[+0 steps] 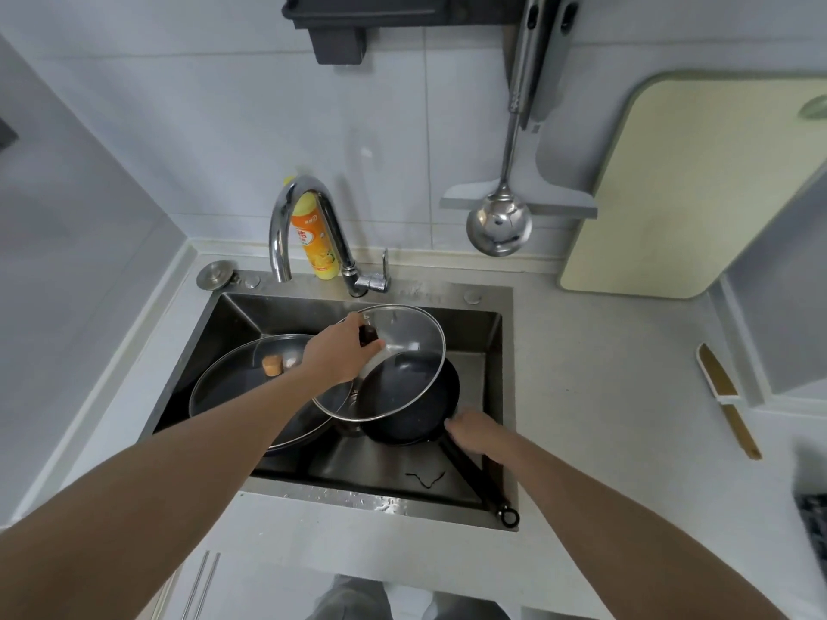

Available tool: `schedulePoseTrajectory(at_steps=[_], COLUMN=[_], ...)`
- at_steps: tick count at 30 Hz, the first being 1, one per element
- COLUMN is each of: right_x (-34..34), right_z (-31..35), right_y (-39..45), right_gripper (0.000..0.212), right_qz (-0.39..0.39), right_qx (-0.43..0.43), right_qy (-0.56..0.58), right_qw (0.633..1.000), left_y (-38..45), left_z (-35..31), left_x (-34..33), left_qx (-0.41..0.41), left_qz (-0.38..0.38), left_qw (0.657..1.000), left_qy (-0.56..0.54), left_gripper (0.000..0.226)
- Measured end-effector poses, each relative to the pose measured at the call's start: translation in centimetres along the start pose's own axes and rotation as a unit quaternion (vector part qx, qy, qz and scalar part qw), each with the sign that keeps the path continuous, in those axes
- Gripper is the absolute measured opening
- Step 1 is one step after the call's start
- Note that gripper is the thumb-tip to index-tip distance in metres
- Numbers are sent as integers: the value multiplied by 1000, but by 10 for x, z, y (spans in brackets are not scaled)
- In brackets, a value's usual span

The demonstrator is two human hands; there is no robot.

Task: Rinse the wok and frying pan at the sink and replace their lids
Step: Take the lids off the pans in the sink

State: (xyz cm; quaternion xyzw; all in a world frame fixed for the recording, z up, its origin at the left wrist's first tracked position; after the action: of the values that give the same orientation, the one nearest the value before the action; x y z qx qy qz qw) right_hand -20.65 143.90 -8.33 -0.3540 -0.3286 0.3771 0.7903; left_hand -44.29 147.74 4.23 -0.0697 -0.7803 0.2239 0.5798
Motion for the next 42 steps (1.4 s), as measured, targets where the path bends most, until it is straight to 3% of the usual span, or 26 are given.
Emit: schedulePoseTrajectory(at_steps=[2, 4, 5, 7, 9, 12, 15, 19, 23, 27, 31, 36, 40, 42], right_x=[29, 56, 66, 81, 92, 105, 115, 126, 142, 157, 160, 153, 152, 153], right_z=[13, 20, 23, 23, 11, -25, -67, -118, -142, -146, -144, -143, -145, -144], right_y=[-18, -38, -48, -69, -85, -97, -103, -104, -96, -88, -81, -75, -75, -75], right_gripper=[31, 51, 57, 49, 27, 9, 4, 14, 13, 13, 4, 38, 37, 35], right_qz=[-49, -24, -2, 15, -19, -69, -102, -159, -193, -216, -270, -319, -346, -358], right_qx=[37, 80, 93, 106, 111, 120, 127, 132, 149, 152, 81, 7, -27, -27], right_qy=[187, 379, 412, 425, 457, 541, 621, 717, 751, 753, 726, 692, 677, 636], right_qw=[980, 922, 906, 899, 882, 829, 767, 665, 613, 603, 628, 647, 649, 683], left_y=[4, 11, 14, 20, 27, 32, 30, 27, 25, 35, 41, 43, 39, 36], left_z=[-11, -31, -42, -69, -101, -152, -203, -244, -230, -174, -122, -80, -65, -63], left_x=[-2, -6, -9, -16, -24, -38, -51, -53, -39, -31, -31, -33, -36, -39], left_qx=[-3, -19, -25, -40, -60, -95, -155, -190, -203, -153, -94, -58, -58, -64], left_qz=[15, 33, 41, 59, 70, 84, 105, 138, 118, 113, 122, 118, 119, 125], left_qw=[1000, 999, 999, 997, 995, 991, 980, 962, 969, 978, 986, 990, 990, 988], left_qy=[-8, -10, -9, -14, -26, -37, -71, -138, -81, -88, -63, -50, -58, -58], left_gripper=[52, 59, 59, 55, 53, 52, 31, 67, 50, 44, 46, 45, 45, 44])
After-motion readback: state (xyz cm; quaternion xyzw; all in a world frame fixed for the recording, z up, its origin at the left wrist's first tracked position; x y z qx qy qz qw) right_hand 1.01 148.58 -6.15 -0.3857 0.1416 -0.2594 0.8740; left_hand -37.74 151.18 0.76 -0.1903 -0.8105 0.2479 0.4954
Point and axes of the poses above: each hand's wrist, its own y-axis towards the middle knuckle, its own x-axis out of the back of the hand, z = x × y, the point moved 5 cm from there along y, towards the middle knuckle, and after that the axes turned 10 degrees about z, right-handed, at the moved point
